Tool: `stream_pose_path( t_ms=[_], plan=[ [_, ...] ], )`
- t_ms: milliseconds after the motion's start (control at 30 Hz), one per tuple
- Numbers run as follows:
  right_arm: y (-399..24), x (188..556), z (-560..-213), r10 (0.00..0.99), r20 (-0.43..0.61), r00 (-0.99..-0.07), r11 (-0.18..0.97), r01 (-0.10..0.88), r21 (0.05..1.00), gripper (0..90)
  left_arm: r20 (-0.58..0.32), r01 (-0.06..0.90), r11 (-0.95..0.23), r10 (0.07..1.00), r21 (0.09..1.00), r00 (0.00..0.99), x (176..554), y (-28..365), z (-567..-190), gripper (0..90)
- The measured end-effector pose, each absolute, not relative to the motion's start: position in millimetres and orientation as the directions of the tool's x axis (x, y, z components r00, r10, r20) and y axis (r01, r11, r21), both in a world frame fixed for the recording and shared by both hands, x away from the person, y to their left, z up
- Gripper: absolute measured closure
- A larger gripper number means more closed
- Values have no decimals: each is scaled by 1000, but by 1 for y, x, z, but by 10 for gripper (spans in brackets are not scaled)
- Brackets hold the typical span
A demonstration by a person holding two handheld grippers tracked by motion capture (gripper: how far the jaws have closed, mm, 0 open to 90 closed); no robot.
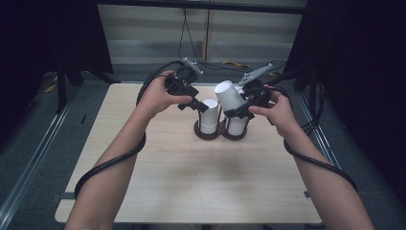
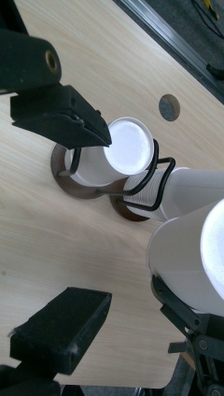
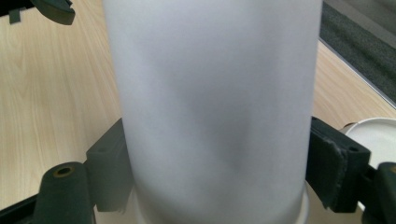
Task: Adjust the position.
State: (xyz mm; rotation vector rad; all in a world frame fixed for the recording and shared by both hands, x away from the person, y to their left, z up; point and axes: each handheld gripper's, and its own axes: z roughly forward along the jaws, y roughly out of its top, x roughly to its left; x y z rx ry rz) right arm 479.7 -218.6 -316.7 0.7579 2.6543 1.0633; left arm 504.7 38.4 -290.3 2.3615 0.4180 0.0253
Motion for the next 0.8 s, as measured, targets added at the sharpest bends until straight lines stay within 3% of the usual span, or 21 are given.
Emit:
stream_pose_path(
  t_ms=[800],
  plan=[
    [-210,484,-302,442,-38,-896,755,349,555,208,-112,296,-687,300,664,947,502,43,-300,204]
  ],
)
